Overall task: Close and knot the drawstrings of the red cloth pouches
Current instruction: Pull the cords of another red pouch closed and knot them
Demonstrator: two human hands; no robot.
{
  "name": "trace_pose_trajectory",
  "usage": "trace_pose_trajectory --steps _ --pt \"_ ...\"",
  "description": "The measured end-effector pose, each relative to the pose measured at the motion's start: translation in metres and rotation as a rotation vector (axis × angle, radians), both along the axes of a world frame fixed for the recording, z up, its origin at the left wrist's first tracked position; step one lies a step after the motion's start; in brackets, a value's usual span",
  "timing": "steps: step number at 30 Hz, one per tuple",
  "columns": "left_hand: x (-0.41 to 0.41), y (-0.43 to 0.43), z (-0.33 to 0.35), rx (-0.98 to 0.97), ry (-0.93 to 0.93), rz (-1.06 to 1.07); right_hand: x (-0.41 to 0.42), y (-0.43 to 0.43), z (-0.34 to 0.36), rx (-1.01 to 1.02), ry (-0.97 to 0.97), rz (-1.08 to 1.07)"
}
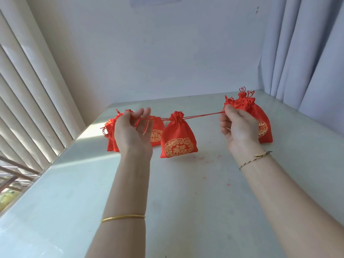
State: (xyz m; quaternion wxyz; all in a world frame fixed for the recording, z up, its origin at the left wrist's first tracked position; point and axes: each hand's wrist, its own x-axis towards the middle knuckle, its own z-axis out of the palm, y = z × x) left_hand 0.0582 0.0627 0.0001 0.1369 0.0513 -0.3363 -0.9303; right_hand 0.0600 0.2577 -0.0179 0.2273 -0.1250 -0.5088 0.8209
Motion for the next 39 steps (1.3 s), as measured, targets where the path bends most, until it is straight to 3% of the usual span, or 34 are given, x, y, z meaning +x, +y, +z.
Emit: trace_pose_trajectory --steps 2,7,10,13,22,27,31,35,39 --pt "0.002 0.000 0.007 -0.167 0.063 -0.104 0.004 0.001 0.012 0.077 0.051 0.038" --pt "0.019 0.018 0.025 -0.899 0.111 -0.199 0.022 -0.011 0.046 0.348 0.195 0.210" --pt "0.027 0.026 0.032 -1.144 0.111 -0.203 0.033 -0.023 0.058 0.548 0.267 0.239" --pt "0.030 0.028 0.035 -1.270 0.100 -0.243 0.040 -0.029 0.063 0.677 0.322 0.196" --pt "0.038 0.030 0.040 -1.296 0.106 -0.503 0.041 -0.029 0.064 0.706 0.344 0.183" --pt "0.036 0.033 0.036 -1.203 0.151 -0.448 0.038 -0.030 0.062 0.736 0.213 0.196" --pt "0.031 0.032 0.034 -1.085 0.096 -0.350 0.038 -0.023 0.063 0.787 0.081 0.355" --pt "0.032 0.031 0.035 -0.974 0.094 -0.354 0.038 -0.019 0.060 0.823 0.181 0.388" --pt "0.032 0.032 0.036 -0.946 0.096 -0.352 0.035 -0.023 0.056 0.959 0.282 0.276"
